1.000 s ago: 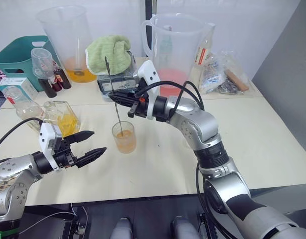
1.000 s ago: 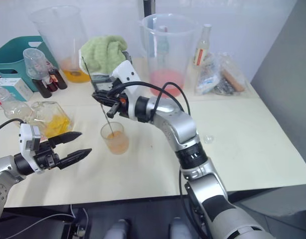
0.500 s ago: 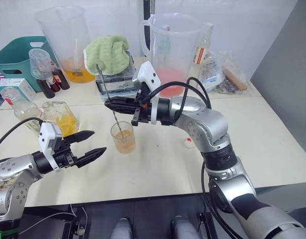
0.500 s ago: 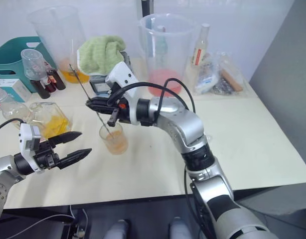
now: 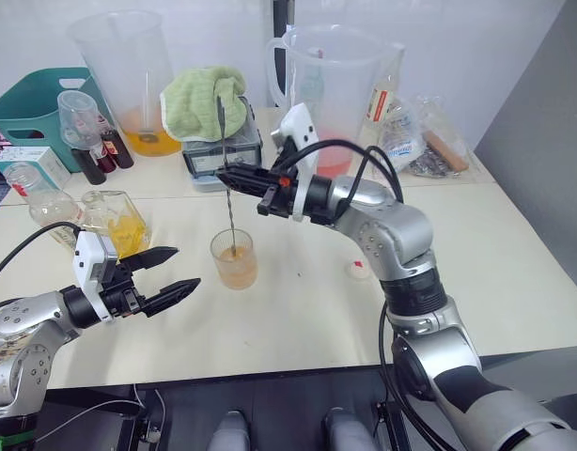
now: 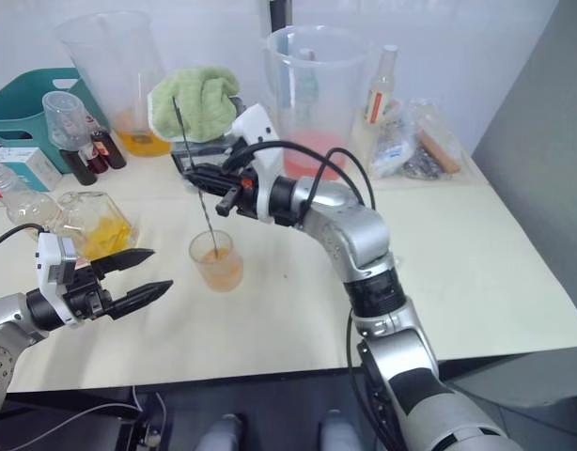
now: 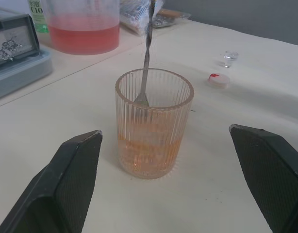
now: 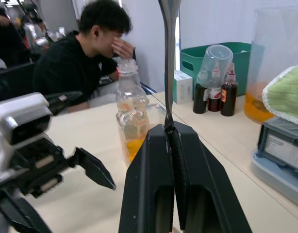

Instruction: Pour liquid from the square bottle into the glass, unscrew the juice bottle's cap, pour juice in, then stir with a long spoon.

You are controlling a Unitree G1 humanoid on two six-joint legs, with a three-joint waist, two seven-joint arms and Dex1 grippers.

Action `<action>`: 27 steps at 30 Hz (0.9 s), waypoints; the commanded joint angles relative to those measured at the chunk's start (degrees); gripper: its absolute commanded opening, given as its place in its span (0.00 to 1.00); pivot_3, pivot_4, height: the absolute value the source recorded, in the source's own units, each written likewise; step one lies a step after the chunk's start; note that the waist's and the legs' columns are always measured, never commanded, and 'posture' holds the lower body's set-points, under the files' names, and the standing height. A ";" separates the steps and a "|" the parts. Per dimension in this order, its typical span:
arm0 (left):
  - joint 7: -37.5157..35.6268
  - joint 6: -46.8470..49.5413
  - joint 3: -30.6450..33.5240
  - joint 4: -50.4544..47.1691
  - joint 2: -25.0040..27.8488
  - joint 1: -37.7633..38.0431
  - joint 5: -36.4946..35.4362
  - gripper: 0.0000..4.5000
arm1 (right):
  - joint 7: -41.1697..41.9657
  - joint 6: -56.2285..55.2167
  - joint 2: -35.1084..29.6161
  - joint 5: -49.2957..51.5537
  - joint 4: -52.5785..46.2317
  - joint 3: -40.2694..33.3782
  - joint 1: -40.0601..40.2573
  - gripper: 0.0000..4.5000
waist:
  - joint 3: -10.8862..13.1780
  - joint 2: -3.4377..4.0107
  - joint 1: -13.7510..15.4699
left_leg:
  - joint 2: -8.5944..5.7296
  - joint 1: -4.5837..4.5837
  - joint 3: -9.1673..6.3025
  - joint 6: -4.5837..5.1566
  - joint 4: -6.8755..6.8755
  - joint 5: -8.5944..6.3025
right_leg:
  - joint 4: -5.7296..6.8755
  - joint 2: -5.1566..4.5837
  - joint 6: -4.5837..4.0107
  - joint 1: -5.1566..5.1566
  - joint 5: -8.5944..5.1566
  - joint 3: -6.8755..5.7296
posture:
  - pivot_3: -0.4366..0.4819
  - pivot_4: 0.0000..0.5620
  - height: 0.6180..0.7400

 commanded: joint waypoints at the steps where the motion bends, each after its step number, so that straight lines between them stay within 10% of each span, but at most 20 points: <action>1: -0.69 -1.14 1.27 -0.49 0.35 0.02 -0.42 0.99 | -5.24 7.34 1.45 7.01 -2.80 -7.11 -3.89 0.00 | 0.00 0.00 -0.01 | 0.00 0.00 0.00 0.00 -0.01 0.00 | 0.00 0.00 0.00 0.00 0.00 0.00 | 0.48 0.27 1.00; 17: -2.77 -2.73 1.26 1.22 0.30 1.14 0.24 0.99 | -17.26 47.10 -11.74 26.23 7.94 -26.50 -13.95 0.00 | 0.00 0.01 -0.11 | 0.00 0.00 0.01 0.01 -0.12 0.00 | -0.07 0.00 -0.01 0.00 0.00 0.00 | 0.48 0.27 1.00; 27: -4.19 -4.14 0.01 1.04 0.28 2.66 1.36 0.99 | -20.61 49.84 -12.54 20.26 14.74 -10.94 -7.92 0.00 | 0.01 0.02 -0.13 | 0.00 -0.02 0.02 0.02 -0.12 -0.01 | -0.10 0.00 -0.02 -0.02 -0.01 0.02 | 0.48 0.27 1.00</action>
